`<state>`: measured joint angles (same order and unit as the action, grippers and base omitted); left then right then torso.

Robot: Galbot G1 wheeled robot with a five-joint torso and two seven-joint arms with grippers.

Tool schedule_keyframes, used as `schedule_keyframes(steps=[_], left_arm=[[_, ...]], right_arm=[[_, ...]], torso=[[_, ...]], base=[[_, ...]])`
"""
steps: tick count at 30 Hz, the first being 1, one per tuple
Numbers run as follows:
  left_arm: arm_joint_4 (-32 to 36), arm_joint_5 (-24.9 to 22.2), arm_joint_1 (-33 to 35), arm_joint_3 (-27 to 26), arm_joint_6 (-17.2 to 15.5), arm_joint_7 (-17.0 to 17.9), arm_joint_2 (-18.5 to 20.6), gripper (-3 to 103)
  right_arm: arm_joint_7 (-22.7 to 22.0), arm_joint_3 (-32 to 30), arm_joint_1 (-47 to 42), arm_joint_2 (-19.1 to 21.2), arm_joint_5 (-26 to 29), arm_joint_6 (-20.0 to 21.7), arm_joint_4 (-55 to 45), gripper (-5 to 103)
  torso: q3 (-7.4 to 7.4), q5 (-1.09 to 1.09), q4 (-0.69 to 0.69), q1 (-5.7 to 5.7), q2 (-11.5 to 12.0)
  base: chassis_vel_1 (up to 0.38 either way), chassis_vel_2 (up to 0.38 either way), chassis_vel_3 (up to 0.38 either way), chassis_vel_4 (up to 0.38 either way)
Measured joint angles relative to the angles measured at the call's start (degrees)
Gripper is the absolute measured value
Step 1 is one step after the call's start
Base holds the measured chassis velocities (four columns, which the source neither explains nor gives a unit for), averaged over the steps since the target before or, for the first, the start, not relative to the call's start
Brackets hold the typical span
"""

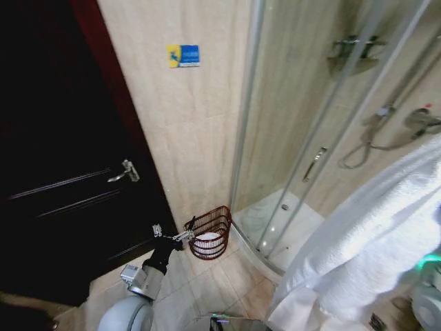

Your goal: Discard the used towel into the hamper.

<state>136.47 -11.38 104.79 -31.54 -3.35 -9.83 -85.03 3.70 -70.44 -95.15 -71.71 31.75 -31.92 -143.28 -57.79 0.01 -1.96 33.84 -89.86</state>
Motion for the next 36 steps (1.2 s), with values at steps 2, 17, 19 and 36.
schedule_keyframes(steps=[2,17,19,36], left_arm=[[0.0,0.0,0.0,0.0,0.0,0.0,0.0,100],[0.0,0.0,0.0,0.0,0.0,0.0,0.0,100],[0.0,0.0,0.0,0.0,0.0,0.0,0.0,100],[0.0,0.0,0.0,0.0,0.0,0.0,0.0,100]], right_arm=[[0.1,0.1,0.1,0.0,0.0,0.0,0.0,6],[0.1,-0.6,0.9,0.5,0.5,0.5,0.2,6],[0.0,-0.7,1.3,0.5,0.5,0.7,0.3,6],[0.0,0.0,4.9,2.3,2.8,1.8,0.9,6]], torso=[[0.00,-0.01,-0.01,0.00,0.0],[0.00,0.00,-0.01,0.00,0.0],[0.00,0.00,-0.01,0.00,0.0],[0.00,0.00,0.00,0.01,0.0]], base=[[0.140,0.125,0.116,0.141],[0.125,0.124,0.117,0.125],[0.134,0.118,0.124,0.140],[0.038,0.043,0.046,0.044]])
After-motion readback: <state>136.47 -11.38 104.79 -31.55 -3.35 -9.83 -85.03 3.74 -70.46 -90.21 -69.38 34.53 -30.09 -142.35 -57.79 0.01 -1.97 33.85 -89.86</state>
